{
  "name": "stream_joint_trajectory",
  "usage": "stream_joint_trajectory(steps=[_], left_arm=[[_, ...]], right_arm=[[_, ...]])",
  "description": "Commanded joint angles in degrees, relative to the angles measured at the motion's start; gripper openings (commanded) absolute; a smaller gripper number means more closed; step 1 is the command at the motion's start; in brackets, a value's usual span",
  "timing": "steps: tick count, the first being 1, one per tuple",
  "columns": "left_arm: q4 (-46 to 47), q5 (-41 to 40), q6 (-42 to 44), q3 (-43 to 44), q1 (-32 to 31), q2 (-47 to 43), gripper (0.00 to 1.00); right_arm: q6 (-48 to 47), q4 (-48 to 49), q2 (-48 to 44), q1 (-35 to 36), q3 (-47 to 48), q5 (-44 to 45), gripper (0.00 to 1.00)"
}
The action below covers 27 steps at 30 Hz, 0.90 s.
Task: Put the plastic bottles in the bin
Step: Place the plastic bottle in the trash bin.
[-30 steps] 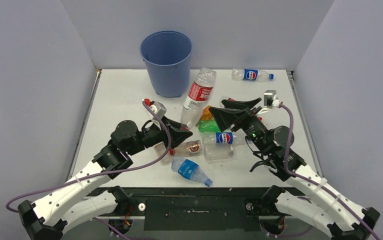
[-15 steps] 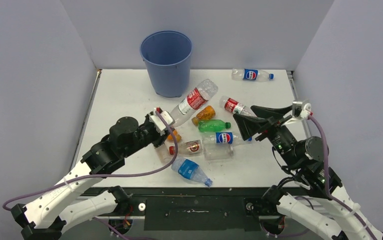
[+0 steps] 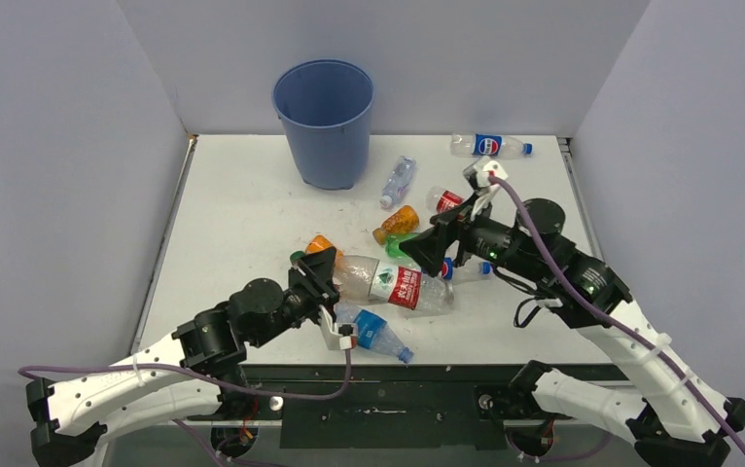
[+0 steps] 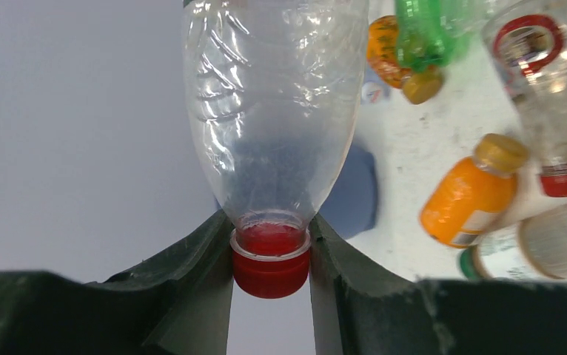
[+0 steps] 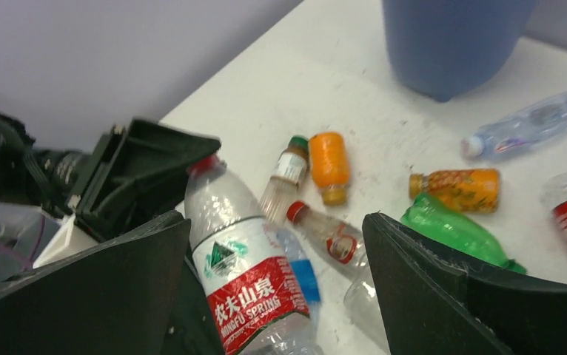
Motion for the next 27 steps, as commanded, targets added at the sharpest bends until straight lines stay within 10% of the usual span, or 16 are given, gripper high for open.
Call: stream_joint_trajectory(steps=[1, 23, 27], left_arm=[[10.4, -1.5, 16.4, 1.2, -0.6, 0.5, 0.0], [9.1, 5.2, 22.5, 7.7, -1.1, 3.3, 0.0], [10.3, 5.4, 19.5, 7.8, -1.1, 4.1, 0.0]], right_arm=[[-2.5, -3.2, 2.8, 0.0, -0.9, -13.9, 0.9], [-5.6, 2.1, 6.7, 0.1, -15.0, -27.7, 0.98], [-5.1, 3.0, 6.5, 0.1, -15.4, -25.6, 0.55]])
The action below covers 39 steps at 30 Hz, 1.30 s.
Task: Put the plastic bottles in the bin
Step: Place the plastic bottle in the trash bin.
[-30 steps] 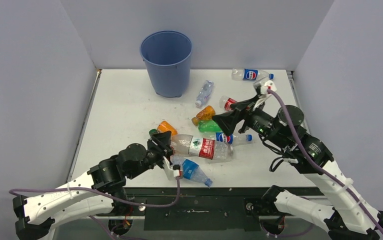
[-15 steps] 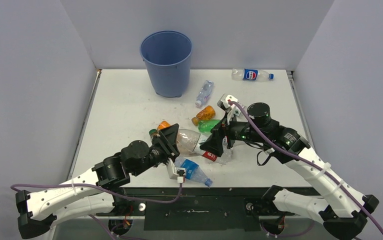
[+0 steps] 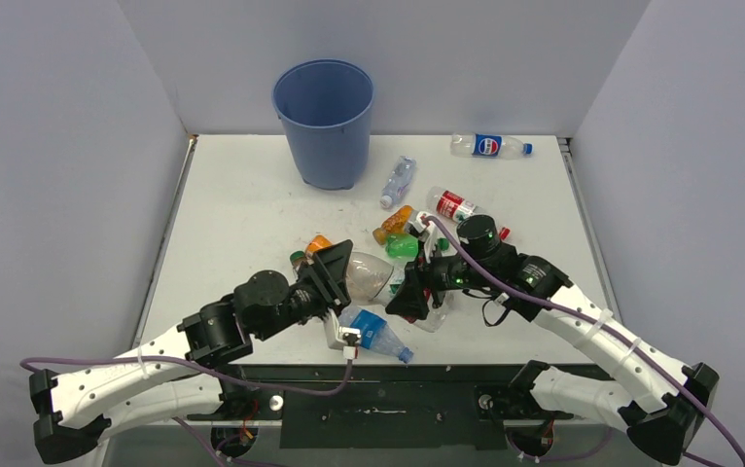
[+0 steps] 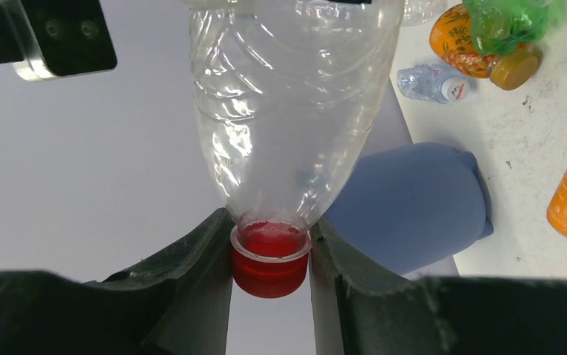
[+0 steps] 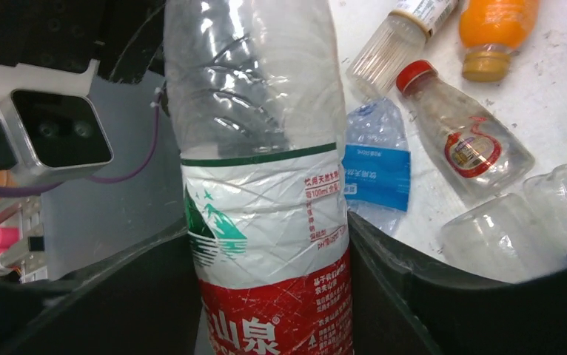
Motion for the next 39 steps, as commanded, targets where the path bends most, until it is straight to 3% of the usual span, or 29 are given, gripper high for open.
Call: stream_joint_trajectory(steps=[1, 2, 3, 4, 5, 6, 11, 14, 19, 22, 25, 30, 34, 39], left_arm=[[7.0, 1.8, -5.3, 3.7, -0.2, 0.3, 0.0], [7.7, 1.2, -7.8, 3.8, -0.1, 0.5, 0.05], [8.0, 0.8, -10.0, 4.1, 0.3, 0.7, 0.17], [8.2, 0.4, -12.0, 4.0, 0.5, 0.8, 0.36], [8.5, 0.3, -13.9, 4.0, 1.0, 0.8, 0.6], [8.8, 0.4, -16.5, 3.9, 1.3, 0.6, 0.98], [15.7, -1.9, -32.8, 2.4, 1.4, -1.7, 0.96], [17.1, -6.4, -51.8, 3.9, 1.4, -3.2, 0.96], [13.1, -5.3, -85.3, 11.4, 1.7, -1.5, 0.96], [23.6, 0.0, -101.1, 8.8, 2.9, -1.3, 0.96], [34.7, 10.1, -113.3, 5.2, 6.1, -0.5, 0.96], [34.6, 21.4, -135.0, 14.0, 15.5, 8.4, 0.96], [39.2, 25.6, -142.8, 15.2, 18.5, 13.3, 0.96], [35.8, 26.4, -143.8, 20.9, 19.0, 18.6, 0.96]], right_arm=[[1.1, 4.9, -0.9, 0.1, -0.3, 2.1, 0.46], [1.2, 5.6, -1.7, 0.1, -0.5, 2.7, 0.42], [1.4, 6.2, -2.5, 0.1, -0.3, 3.6, 0.39], [1.3, 6.6, -3.4, 0.1, -0.1, 4.8, 0.38], [1.2, 6.8, -4.3, 0.1, 0.1, 6.1, 0.36], [1.2, 7.2, -5.2, 0.1, 0.4, 7.5, 0.33], [2.1, 10.2, -10.8, 0.0, -0.7, 21.6, 0.31], [2.7, 16.1, -17.3, 0.0, -5.0, 26.4, 0.33], [4.5, 28.1, -24.0, 0.1, -13.6, 25.1, 0.35], [5.9, 34.5, -25.5, 0.1, -16.9, 25.9, 0.34], [7.1, 37.2, -25.5, 0.1, -18.0, 25.8, 0.34], [9.5, 40.7, -25.0, 0.1, -20.0, 25.7, 0.33], [10.3, 42.3, -24.3, 0.1, -20.7, 25.0, 0.33], [9.6, 41.3, -22.4, 0.2, -19.9, 24.9, 0.32]])
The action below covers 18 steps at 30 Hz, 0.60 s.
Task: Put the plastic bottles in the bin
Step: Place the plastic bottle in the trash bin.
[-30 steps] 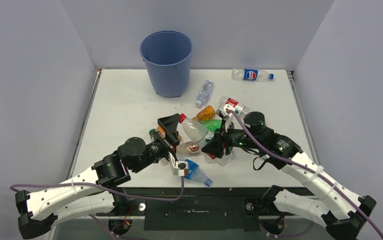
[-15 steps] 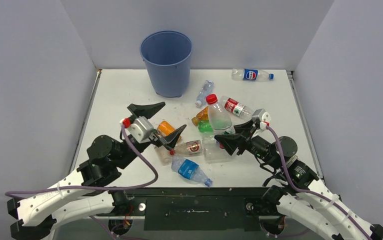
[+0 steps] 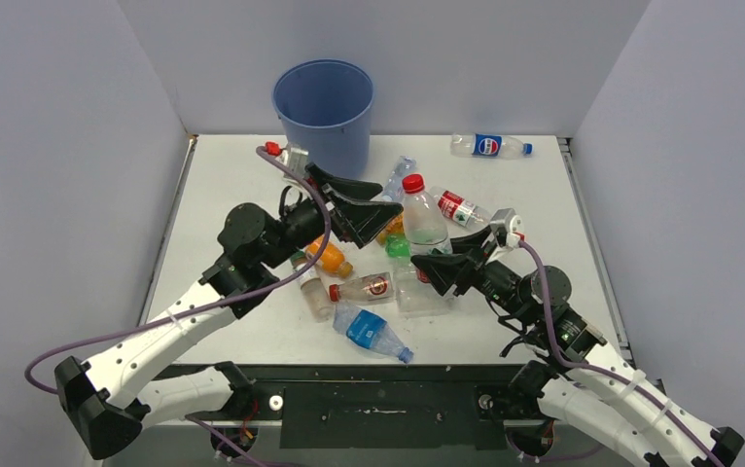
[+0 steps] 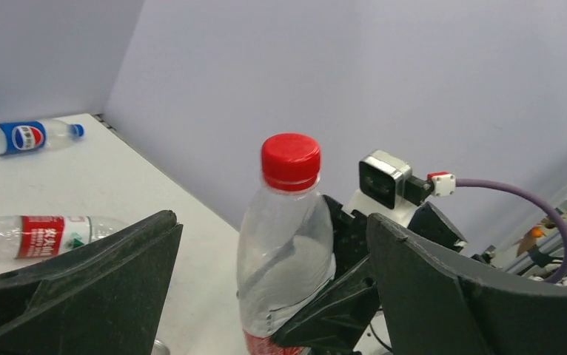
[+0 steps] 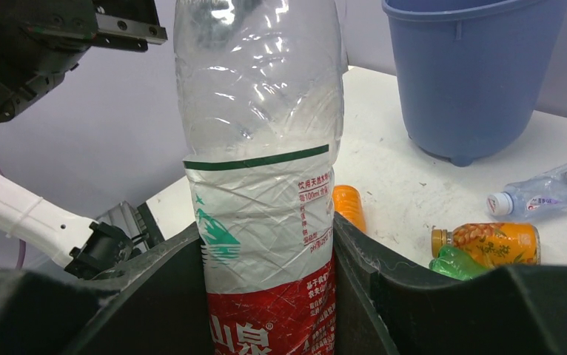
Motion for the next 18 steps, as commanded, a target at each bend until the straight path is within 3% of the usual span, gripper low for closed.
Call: stream_joint_trajectory(steps=[1, 5, 9, 11, 15, 18], left_arm=[[1.0, 3.9, -6.5, 8.3, 0.5, 3.2, 0.96], [-4.2, 5.4, -7.3, 13.9, 0.6, 7.0, 0.99], [-3.2, 6.9, -8.0, 14.5, 0.7, 8.3, 0.78], [-4.1, 7.0, -7.9, 14.4, 0.7, 8.8, 0.75], [-6.5, 6.5, -8.0, 14.5, 0.7, 9.9, 0.88], [-5.0, 5.6, -9.1, 13.1, 0.8, 9.9, 0.91]], right_arm=[[0.2, 3.9, 1.2, 0.0, 0.8, 0.2, 0.32], [-0.4, 3.0, 2.1, 0.0, 1.5, 0.2, 0.32], [-0.2, 3.6, 2.1, 0.0, 1.1, 0.8, 0.31], [0.1, 4.2, 2.0, 0.1, 0.8, 0.9, 0.31], [0.5, 5.3, 2.3, 0.2, 0.5, 0.6, 0.31], [0.7, 5.7, 2.8, 0.2, 0.7, 0.4, 0.31]])
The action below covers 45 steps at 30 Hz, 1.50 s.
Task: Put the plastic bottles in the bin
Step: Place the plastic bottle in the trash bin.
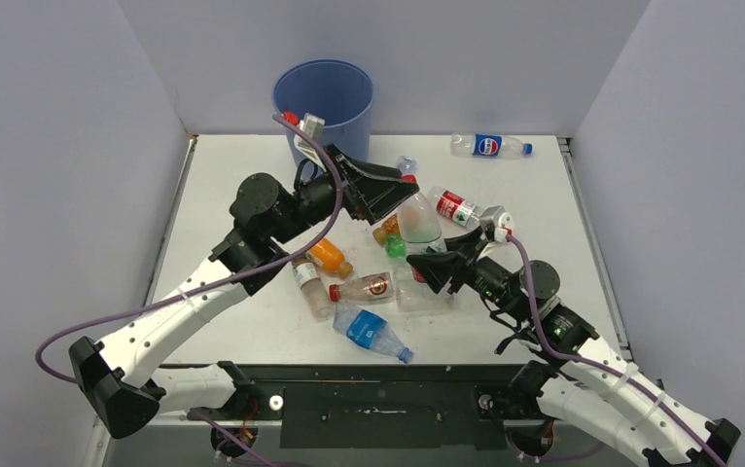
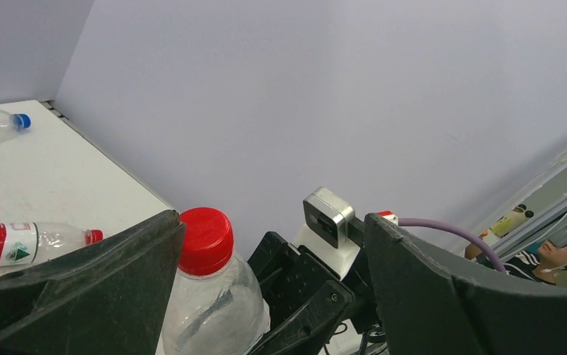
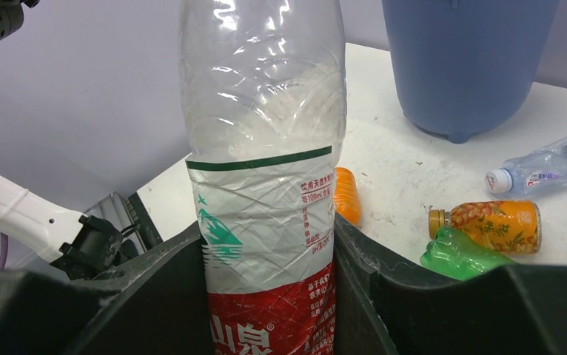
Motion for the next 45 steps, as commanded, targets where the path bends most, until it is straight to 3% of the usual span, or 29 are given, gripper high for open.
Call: stream_joint_trajectory(steps=[1, 7, 11, 19, 26, 40, 43, 45], left_arm=[[-0.2, 0.0, -2.0, 0.2, 0.2, 0.6, 0.91], [-3.2, -4.5, -0.6, -1.2, 1.0, -0.8, 0.96], [5.0, -3.8, -1.8, -6.3, 1.6, -3.0, 0.96], [7.7, -1.1, -2.6, -5.9, 1.5, -1.9, 0.99], [10.0, -0.2, -3.1, -4.9, 1.5, -0.7, 0.89], [11.5, 0.6, -3.1, -4.1, 0.8, 2.6, 0.38], [13.1, 1.1, -3.2, -4.3, 0.8, 3.0, 0.32], [13.5, 1.4, -3.3, -4.0, 0.8, 3.2, 0.34]], right_arm=[[0.3, 6.2, 0.5, 0.1, 0.9, -0.2, 0.31], [0.4, 6.7, -1.7, 0.2, 0.4, 1.2, 0.3], [1.0, 7.2, -1.1, 0.1, 0.5, 0.9, 0.3], [2.7, 10.6, 1.5, 0.2, -0.2, -0.8, 0.29], [3.2, 11.0, 2.1, 0.6, -0.9, -0.6, 0.29], [2.1, 9.3, 2.8, 1.7, -0.4, -0.3, 0.29], [1.4, 8.0, 2.5, 1.8, -0.4, 0.2, 0.29], [1.2, 7.5, 2.1, 1.9, -0.6, 0.3, 0.29]])
